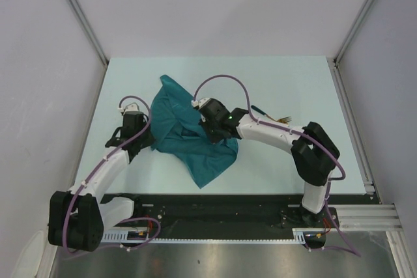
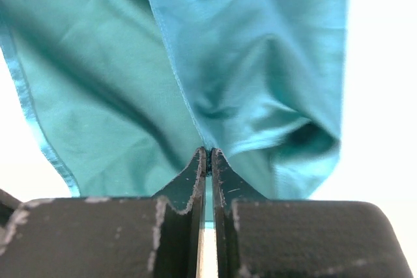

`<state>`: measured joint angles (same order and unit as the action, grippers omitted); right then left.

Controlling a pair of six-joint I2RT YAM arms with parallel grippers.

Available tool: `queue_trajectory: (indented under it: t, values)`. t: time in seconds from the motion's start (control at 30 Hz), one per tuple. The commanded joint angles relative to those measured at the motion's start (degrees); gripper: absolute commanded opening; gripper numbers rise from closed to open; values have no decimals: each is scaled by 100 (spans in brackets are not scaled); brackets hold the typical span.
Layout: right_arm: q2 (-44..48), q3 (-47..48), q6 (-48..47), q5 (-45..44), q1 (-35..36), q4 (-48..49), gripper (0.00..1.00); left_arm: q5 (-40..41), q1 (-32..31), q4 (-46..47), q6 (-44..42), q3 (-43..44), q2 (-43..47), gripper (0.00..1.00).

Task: Fold the napkin, place the utensils inside, and roll it up
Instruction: Flatten the napkin out

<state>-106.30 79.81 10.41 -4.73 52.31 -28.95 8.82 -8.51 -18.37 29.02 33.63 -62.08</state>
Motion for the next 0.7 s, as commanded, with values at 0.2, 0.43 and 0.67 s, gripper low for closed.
queue_trajectory:
  t: [0.2,0.43,0.67]
  values:
    - [1768,658,-953,-2143,-1161,-559,0,1691,350,-737,-914,2258,311,0]
    - [3132,1116,-1753,-3051,-1470,54,0,2318,719,-1054,-1574,3922,697,0]
    - [3775,1151,-2008,-2921,-1583,522,0,1888,834,-1221,-1724,4951,1014,0]
